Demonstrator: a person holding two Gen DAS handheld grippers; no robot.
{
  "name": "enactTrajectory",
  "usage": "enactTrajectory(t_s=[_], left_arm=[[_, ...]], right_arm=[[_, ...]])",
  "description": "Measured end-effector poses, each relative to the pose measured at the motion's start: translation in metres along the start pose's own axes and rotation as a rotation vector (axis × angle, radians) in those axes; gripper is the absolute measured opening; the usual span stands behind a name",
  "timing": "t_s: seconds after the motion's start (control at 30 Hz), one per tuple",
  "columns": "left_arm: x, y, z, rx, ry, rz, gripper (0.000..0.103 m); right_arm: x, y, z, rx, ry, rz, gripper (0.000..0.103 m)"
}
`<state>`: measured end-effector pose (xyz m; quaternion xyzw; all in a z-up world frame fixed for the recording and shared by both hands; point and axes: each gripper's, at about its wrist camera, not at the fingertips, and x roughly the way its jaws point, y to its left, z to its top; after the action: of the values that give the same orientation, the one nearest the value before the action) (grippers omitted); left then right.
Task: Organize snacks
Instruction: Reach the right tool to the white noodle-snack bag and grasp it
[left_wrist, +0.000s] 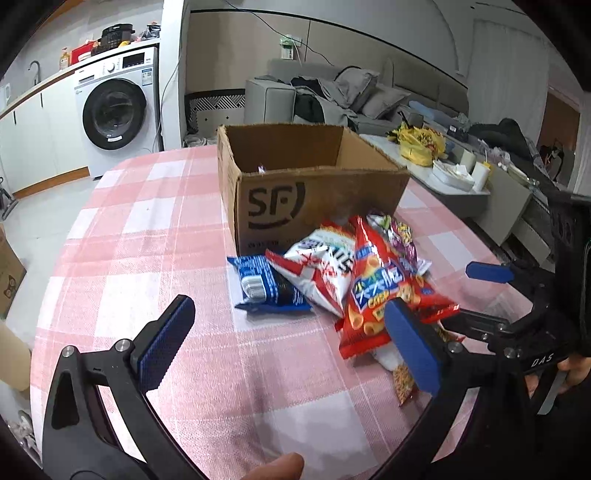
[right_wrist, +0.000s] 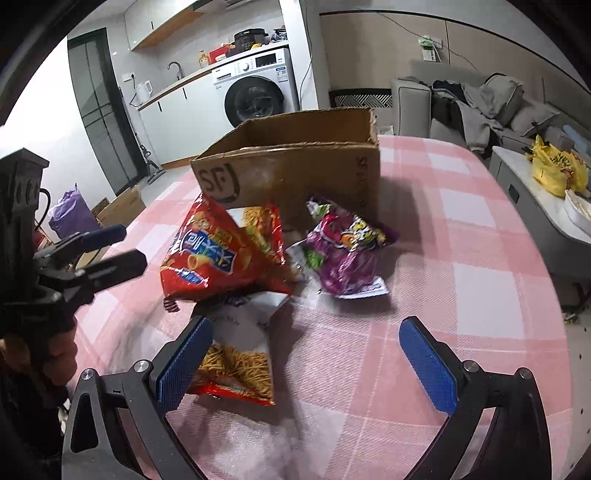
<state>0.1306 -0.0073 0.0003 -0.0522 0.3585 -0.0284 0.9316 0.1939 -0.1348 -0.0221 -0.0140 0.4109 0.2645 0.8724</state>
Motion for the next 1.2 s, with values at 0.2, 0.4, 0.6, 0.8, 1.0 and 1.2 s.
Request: enactTrajectory(t_s=[0.2, 0.4, 0.6, 0.8, 1.0, 1.2], left_arm=[[0.005, 0.002, -0.009, -0.001, 0.02, -0.003, 0.102], [0.011, 0.009, -0.009, -0.015, 0.028, 0.008, 0.102], [0.018, 0.015, -0.01, -0.043, 0.036, 0.006, 0.102], [0.021, 0.016, -0.01, -0.044, 0.038, 0.0, 0.102], [0.027, 0.015, -0.01, -0.044, 0.045, -0.004, 0.102], [0.027, 0.012, -0.01, -0.033, 0.041, -0.011, 0.102]], right_arm=[[0.006, 0.009, -0.004, -0.023, 0.022, 0.054, 0.103], [0.026, 0.024, -0.009, -0.038, 0.071, 0.101, 0.103], [0.044, 0.033, -0.011, -0.036, 0.093, 0.106, 0.103], [0.05, 0.033, -0.012, -0.027, 0.094, 0.144, 0.085], [0.045, 0.029, -0.017, -0.045, 0.114, 0.198, 0.062], [0.038, 0.03, -0.021, -0.069, 0.113, 0.195, 0.054]])
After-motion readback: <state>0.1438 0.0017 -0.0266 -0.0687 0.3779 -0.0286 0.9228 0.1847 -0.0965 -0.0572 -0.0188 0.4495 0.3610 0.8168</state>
